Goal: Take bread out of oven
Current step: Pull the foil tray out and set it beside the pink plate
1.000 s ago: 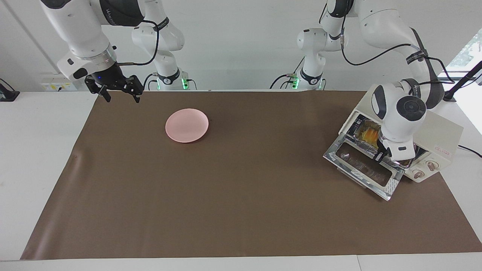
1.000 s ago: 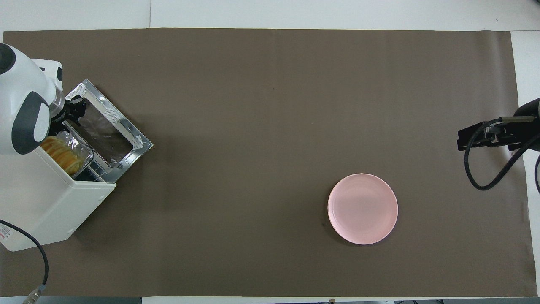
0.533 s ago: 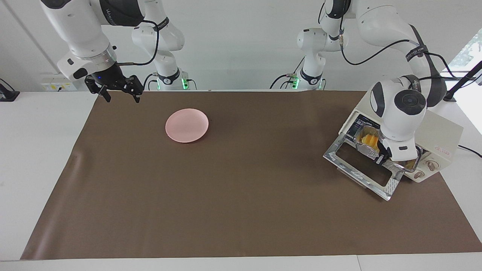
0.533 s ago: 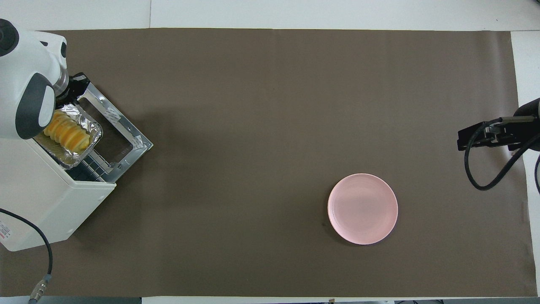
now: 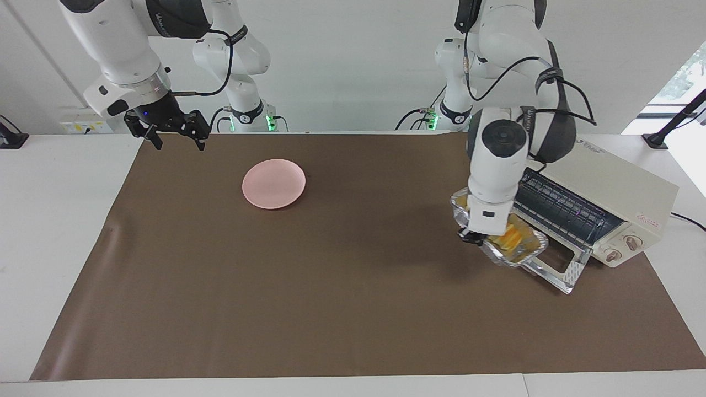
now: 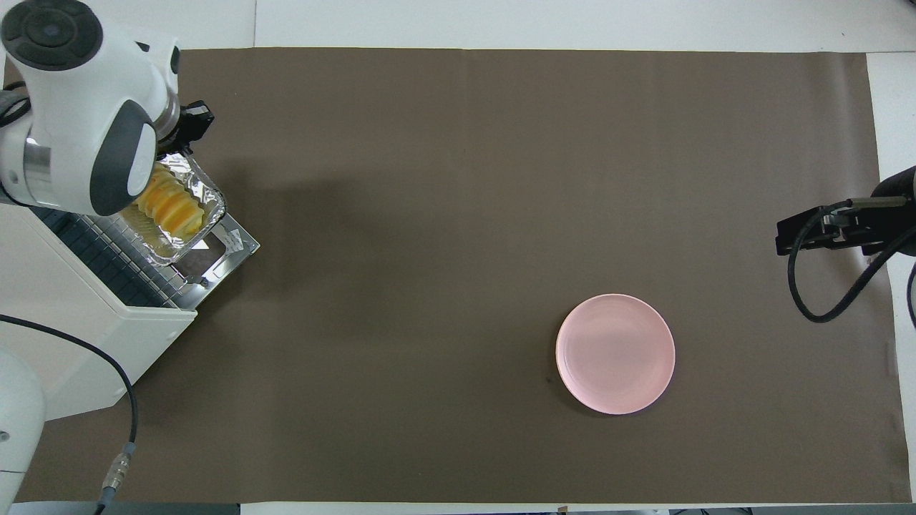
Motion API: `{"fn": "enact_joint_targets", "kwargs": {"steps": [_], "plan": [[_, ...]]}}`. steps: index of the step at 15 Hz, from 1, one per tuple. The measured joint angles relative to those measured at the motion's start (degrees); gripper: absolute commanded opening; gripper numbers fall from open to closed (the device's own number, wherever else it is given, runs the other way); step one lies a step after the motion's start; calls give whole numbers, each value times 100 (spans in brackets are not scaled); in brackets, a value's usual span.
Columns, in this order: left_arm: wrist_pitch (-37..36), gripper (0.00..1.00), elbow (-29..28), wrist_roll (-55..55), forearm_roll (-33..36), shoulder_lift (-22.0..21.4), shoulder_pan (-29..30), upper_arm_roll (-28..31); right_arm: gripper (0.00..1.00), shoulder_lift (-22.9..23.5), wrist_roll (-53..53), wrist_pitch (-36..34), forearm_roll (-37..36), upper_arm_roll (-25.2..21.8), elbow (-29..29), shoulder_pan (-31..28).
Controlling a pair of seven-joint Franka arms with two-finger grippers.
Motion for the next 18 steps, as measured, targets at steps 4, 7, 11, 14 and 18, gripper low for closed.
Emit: {"fn": "enact_joint_targets", "kwargs": {"steps": [4, 7, 11, 14, 18], "plan": [[-9, 0, 40, 87, -699, 23, -828, -10, 100, 0, 0, 0, 0, 0, 0, 0], [-42, 0, 82, 121, -718, 334, -1696, -8, 100, 0, 0, 0, 0, 0, 0, 0], [-61, 0, 616, 88, -661, 1027, -2358, 35, 100, 0, 0, 0, 0, 0, 0, 0], [-130, 0, 703, 115, -514, 1095, -2443, 42, 100, 0, 0, 0, 0, 0, 0, 0], [-65, 14, 662, 149, -527, 1106, -2496, 34, 100, 0, 0, 0, 0, 0, 0, 0]]}}
